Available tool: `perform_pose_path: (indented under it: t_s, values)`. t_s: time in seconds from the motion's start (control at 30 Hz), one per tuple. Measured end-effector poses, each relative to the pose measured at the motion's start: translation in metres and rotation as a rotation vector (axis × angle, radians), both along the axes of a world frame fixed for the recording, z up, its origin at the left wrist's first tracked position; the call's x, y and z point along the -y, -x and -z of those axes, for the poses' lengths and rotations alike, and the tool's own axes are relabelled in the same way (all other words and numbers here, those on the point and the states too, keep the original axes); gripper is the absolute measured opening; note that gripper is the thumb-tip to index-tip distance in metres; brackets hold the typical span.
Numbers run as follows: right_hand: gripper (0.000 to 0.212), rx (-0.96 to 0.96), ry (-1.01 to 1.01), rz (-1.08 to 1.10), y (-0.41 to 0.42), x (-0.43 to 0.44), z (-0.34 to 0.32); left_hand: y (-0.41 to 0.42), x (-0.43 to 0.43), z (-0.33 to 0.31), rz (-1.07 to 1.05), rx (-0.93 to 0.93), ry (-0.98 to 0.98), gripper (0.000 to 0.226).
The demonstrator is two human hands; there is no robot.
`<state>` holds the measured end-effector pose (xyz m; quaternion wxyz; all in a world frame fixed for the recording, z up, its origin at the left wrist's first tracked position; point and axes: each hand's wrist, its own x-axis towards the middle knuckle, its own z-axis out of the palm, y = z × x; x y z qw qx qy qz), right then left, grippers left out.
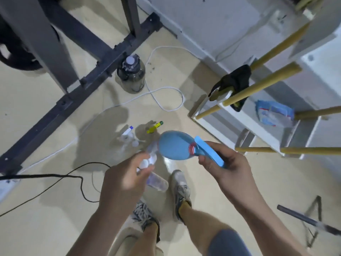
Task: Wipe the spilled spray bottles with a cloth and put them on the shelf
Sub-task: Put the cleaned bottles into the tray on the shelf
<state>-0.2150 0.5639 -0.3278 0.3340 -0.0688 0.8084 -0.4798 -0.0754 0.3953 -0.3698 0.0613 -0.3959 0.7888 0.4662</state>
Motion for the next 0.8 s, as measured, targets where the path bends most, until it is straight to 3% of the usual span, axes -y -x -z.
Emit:
perform_pose_path:
  t_s: [0.17,0.37,0.5,0.67,0.8]
  values:
    - [0.021,-0.177,0.222,0.355,0.063,-0.058,-0.099,0.078,-0.047,-0.101,0.108,-0.196,-0.001,0.020]
    - [0.023,-0.281,0.471,0.599,0.169,-0.136,-0.185,0.199,-0.113,-0.197,0.138,-0.358,-0.095,0.039]
    - [0.016,-0.360,0.445,0.603,0.242,-0.173,-0.217,0.280,-0.150,-0.236,0.148,-0.444,-0.098,0.021]
    - [0.011,-0.534,0.322,0.467,0.312,-0.196,-0.217,0.371,-0.189,-0.260,0.328,-0.387,0.133,0.015]
    - [0.008,-0.557,0.187,0.385,0.348,-0.209,-0.189,0.423,-0.213,-0.256,0.458,-0.296,0.296,0.020]
